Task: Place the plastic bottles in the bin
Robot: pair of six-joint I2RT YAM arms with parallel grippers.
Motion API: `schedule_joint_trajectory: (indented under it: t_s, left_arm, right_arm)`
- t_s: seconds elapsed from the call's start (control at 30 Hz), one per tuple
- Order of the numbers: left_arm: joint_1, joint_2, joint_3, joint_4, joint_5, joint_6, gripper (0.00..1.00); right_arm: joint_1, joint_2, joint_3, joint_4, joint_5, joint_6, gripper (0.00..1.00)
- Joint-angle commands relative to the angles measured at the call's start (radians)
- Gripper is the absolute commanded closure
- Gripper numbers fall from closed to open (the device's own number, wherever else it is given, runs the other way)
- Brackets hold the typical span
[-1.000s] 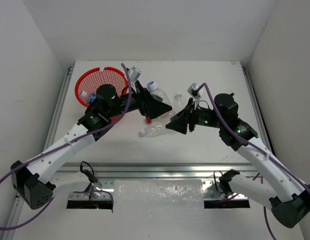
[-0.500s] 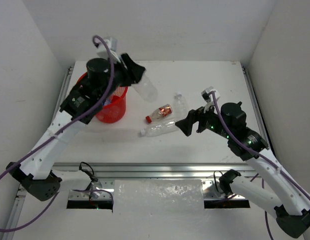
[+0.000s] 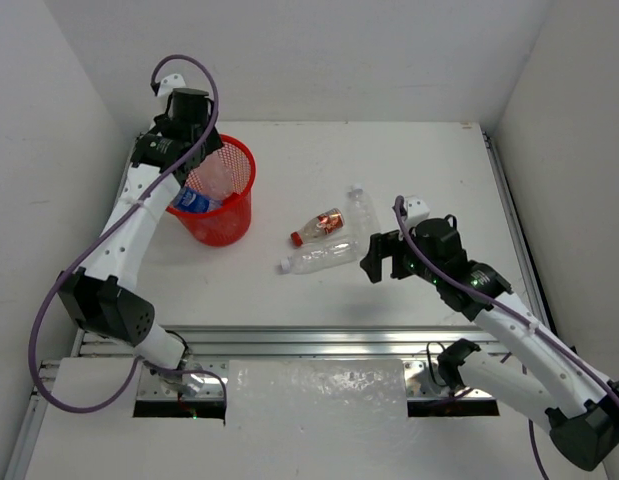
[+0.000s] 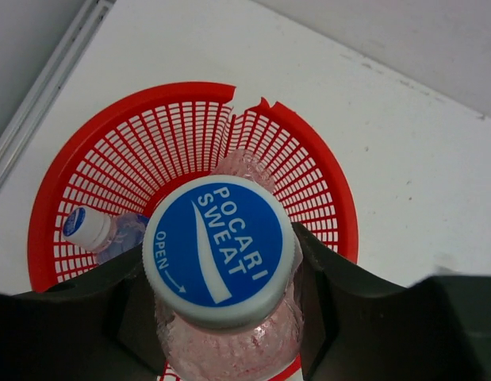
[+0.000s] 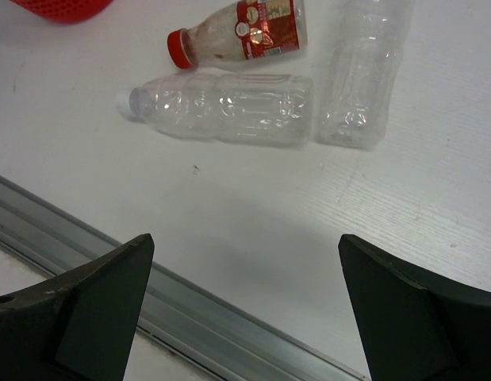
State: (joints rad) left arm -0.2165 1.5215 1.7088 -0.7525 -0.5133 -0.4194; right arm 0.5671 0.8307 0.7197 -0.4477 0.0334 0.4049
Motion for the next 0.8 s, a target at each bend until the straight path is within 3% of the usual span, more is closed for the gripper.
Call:
schedule_joint_trajectory:
  t_s: [0.0,0.03,0.1,0.13,0.17,0.3,0.5,0.6,0.77]
  left_arm:
    - [0.022,0.006,0.028,0.051,0.038,0.002,0.89]
    - [0.022,0.014,0.028,0.054,0.041,0.001,0.84]
    - [0.022,0.029,0.025,0.062,0.061,-0.002,0.6]
    - [0.023,0.031,0.017,0.067,0.08,-0.005,0.47]
    - [0.023,0.028,0.005,0.074,0.084,-0.015,0.28]
    - [0.023,0.016,0.003,0.081,0.137,-0.025,0.0]
    - [0.023,-0.105,0.012,0.058,0.167,-0.01,0.0]
    - [0.022,-0.261,-0.035,0.027,0.174,0.011,0.0]
    - [0.022,-0.524,-0.306,0.054,0.249,0.028,0.0]
  right_arm:
    - [0.004,0.022,-0.017,0.072,-0.018,0.011,0.01]
    - [0.004,0.027,-0.022,0.078,-0.023,0.012,0.01]
    - [0.004,0.036,-0.031,0.093,-0.029,0.017,0.01]
    - [0.004,0.048,-0.035,0.098,-0.029,0.018,0.01]
    - [0.004,0.056,-0.037,0.102,-0.029,0.02,0.01]
    - [0.004,0.122,-0.017,0.125,-0.07,0.006,0.01]
    - [-0.071,0.32,0.09,0.118,-0.038,-0.017,0.01]
    - [-0.214,0.419,0.151,0.138,-0.07,-0.017,0.01]
    - [-0.242,0.65,0.312,0.132,-0.035,-0.127,0.02]
